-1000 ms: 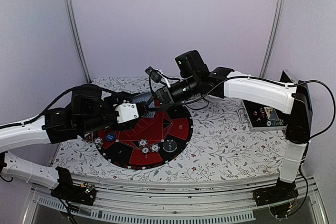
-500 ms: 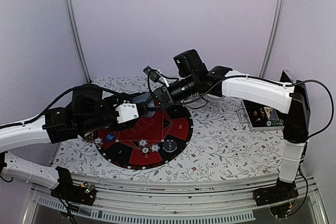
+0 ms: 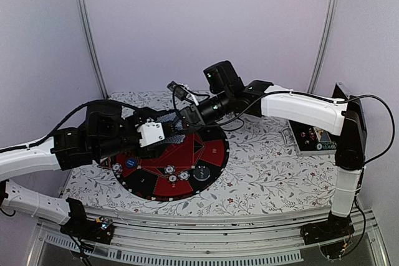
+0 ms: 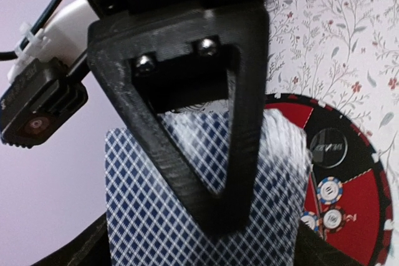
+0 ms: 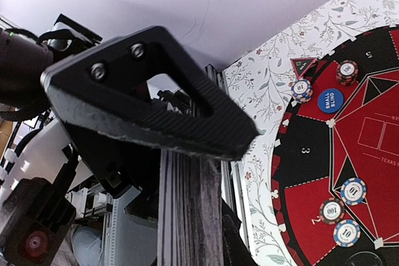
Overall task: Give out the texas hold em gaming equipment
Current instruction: Pass from the right arm to the left
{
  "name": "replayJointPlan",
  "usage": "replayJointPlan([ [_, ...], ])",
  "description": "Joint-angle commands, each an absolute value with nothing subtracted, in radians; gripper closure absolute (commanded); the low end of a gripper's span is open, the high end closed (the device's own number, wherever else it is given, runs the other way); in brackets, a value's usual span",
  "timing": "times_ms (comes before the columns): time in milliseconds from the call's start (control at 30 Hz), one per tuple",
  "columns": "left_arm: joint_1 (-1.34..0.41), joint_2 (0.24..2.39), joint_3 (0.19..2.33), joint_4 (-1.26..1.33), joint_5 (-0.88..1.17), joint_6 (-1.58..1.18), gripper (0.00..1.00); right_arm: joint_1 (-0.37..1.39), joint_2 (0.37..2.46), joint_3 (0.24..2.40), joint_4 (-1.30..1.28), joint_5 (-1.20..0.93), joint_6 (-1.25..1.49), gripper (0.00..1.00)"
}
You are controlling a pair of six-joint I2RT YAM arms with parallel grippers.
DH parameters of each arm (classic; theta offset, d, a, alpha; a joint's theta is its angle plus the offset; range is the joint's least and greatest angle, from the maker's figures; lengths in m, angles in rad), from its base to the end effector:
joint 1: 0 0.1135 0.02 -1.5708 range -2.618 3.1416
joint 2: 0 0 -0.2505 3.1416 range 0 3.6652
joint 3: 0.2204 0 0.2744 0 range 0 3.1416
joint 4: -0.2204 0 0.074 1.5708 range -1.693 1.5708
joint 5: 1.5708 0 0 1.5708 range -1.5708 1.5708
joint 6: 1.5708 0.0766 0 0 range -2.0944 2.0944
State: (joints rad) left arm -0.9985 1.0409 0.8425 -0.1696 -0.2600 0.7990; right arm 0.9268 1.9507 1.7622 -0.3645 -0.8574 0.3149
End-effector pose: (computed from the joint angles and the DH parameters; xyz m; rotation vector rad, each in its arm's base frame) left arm 0.1822 -0.2464 0.2824 1.3952 1.3301 0.1186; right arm 0.2495 0.4289 0.2897 -1.2426 2.0015 1.5895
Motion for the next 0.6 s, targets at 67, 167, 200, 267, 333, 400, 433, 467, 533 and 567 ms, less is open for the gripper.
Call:
replayJointPlan([
  [67,-0.965,1.043,0.868,-0.146,-0.189,0.707,0.08,0.963,1.957,1.788,-0.335,-0.922,0.271,0.97],
  [167,-0.946,1.05,0.871,-0.145,-0.184,0.706,0.07,0.962,1.96,1.789,-0.342,-0.933,0.265,0.97],
  [200,-0.944,1.055,0.874,-0.152,-0.185,0.71,0.08,0.962,1.96,1.789,-0.343,-0.939,0.263,0.97],
  [267,-0.943,1.068,0.88,-0.166,-0.193,0.719,0.15,0.963,1.958,1.788,-0.345,-0.944,0.262,0.97],
  [333,-0.943,1.075,0.881,-0.169,-0.202,0.724,0.28,0.963,1.955,1.787,-0.349,-0.944,0.256,0.97],
  [400,-0.943,1.071,0.886,-0.164,-0.198,0.716,0.36,0.963,1.955,1.784,-0.355,-0.933,0.251,0.97],
  [433,-0.942,1.069,0.888,-0.161,-0.191,0.709,0.38,0.963,1.954,1.783,-0.357,-0.926,0.25,0.97],
  [467,-0.943,1.067,0.888,-0.161,-0.179,0.705,0.39,0.962,1.954,1.782,-0.359,-0.92,0.246,0.97],
  [533,-0.941,1.06,0.886,-0.162,-0.157,0.696,0.41,0.962,1.954,1.781,-0.362,-0.905,0.244,0.96],
  [567,-0.941,1.054,0.883,-0.161,-0.147,0.687,0.41,0.963,1.955,1.781,-0.363,-0.897,0.244,0.96],
])
